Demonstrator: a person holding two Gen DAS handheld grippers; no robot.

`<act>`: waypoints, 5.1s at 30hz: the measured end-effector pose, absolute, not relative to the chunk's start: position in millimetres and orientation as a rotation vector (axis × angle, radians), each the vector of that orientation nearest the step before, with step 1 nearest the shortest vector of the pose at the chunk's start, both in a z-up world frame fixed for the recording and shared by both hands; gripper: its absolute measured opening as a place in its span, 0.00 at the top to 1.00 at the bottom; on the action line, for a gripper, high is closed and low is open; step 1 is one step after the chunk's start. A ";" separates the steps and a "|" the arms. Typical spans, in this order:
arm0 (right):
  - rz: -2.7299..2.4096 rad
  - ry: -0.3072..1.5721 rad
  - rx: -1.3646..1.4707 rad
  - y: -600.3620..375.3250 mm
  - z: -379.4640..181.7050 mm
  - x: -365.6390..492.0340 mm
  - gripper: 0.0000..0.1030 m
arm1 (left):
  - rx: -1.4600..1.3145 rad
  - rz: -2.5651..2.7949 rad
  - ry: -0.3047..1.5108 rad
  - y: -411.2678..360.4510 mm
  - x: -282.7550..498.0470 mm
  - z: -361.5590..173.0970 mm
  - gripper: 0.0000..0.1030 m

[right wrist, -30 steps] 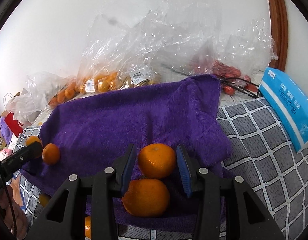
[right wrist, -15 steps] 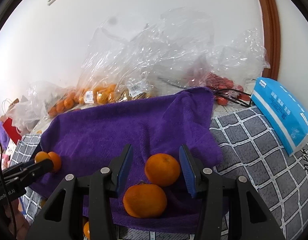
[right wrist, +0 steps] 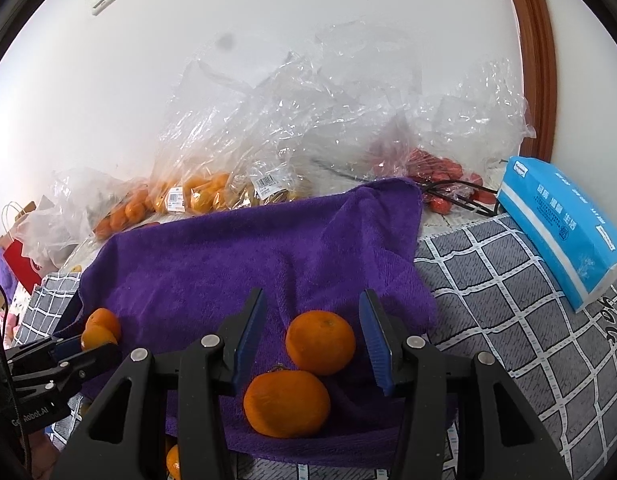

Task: Organize fruits
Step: 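Open the left tool onto the towel while the right tool releases its tangerine there, then withdraw both tools from the towel back toward the fruit row, then grasp a yellow-green fruit with the left tool while the right tool grasps a large tangerine, then hold the yellow-green fruit and the tangerine in both tools above the bed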

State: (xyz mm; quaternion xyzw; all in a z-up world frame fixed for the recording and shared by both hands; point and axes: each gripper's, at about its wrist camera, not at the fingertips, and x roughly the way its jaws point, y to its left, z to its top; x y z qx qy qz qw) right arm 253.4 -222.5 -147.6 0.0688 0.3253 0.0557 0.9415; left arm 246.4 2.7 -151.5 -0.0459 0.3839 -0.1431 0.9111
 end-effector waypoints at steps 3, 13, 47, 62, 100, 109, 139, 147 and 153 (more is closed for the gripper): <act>0.120 0.673 0.128 -220.3 -148.2 254.1 0.50 | -0.087 -0.294 0.785 1.5 245.1 -150.1 0.67; 0.104 0.614 0.090 -214.7 -140.1 245.8 0.48 | -0.100 -0.296 0.725 2.0 236.2 -138.7 0.62; 0.141 0.688 0.106 -203.3 -94.7 145.0 0.43 | -0.178 -0.130 0.536 40.3 209.6 -83.7 0.58; 0.242 0.836 0.069 -163.8 -150.7 159.3 0.59 | -0.086 -0.040 0.770 86.2 153.4 -152.3 0.57; 0.239 0.877 0.030 -187.4 -177.6 167.8 0.64 | -0.212 -0.146 0.853 96.4 156.5 -172.6 0.56; 0.176 0.799 0.004 -200.4 -167.7 151.0 0.64 | -0.055 -0.096 0.881 75.4 154.6 -172.1 0.51; 0.112 0.781 0.084 -220.5 -166.8 151.7 0.64 | -0.175 -0.266 0.807 31.4 180.8 -166.7 0.73; 0.116 0.768 0.069 -217.3 -164.6 149.9 0.64 | -0.206 -0.224 0.759 40.7 178.5 -160.8 0.73; 0.113 0.760 0.058 -215.5 -163.3 148.3 0.64 | -0.199 -0.224 0.733 41.6 174.4 -158.3 0.73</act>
